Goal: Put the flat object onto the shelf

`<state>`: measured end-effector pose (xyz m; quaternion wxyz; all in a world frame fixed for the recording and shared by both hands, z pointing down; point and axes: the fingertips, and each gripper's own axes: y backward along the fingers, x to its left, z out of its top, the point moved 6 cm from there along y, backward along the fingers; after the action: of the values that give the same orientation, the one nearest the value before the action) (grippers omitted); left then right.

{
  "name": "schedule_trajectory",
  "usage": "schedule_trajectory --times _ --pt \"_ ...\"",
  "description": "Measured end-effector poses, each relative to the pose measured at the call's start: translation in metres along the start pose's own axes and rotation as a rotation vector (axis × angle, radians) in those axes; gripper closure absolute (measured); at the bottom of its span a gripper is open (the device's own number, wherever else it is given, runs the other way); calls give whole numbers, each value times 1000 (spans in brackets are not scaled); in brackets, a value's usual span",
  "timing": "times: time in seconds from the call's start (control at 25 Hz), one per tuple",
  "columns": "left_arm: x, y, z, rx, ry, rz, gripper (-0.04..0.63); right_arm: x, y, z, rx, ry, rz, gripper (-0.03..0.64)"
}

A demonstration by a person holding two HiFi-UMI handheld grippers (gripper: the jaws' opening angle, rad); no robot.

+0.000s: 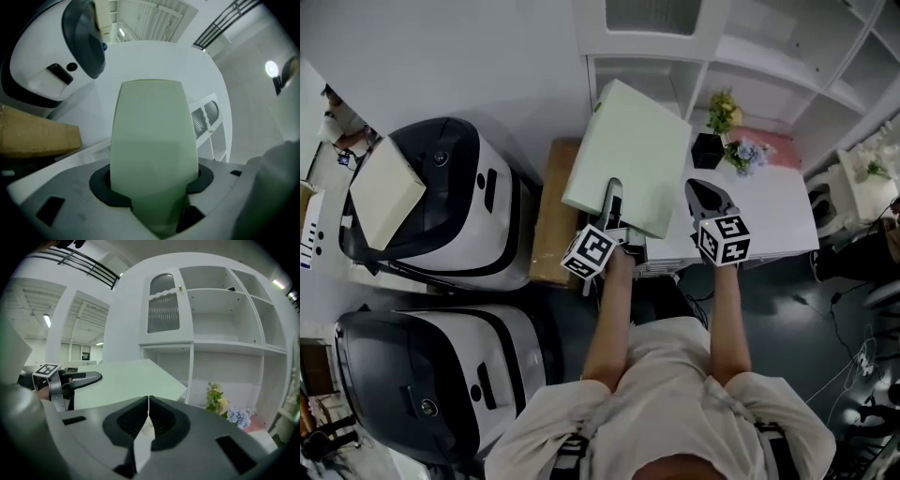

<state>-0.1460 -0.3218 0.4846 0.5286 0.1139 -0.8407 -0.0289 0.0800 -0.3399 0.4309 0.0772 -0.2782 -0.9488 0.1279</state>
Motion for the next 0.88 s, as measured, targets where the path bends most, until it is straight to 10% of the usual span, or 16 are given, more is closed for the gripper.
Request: schedule_trajectory --times 0.28,0.88 --pt "14 -9 -18 -79 263 46 318 -7 -27 10 -46 -14 53 548" --pt "33 -38 -60 -192 428 190 318 -59 -28 -2 -42 -40 72 548"
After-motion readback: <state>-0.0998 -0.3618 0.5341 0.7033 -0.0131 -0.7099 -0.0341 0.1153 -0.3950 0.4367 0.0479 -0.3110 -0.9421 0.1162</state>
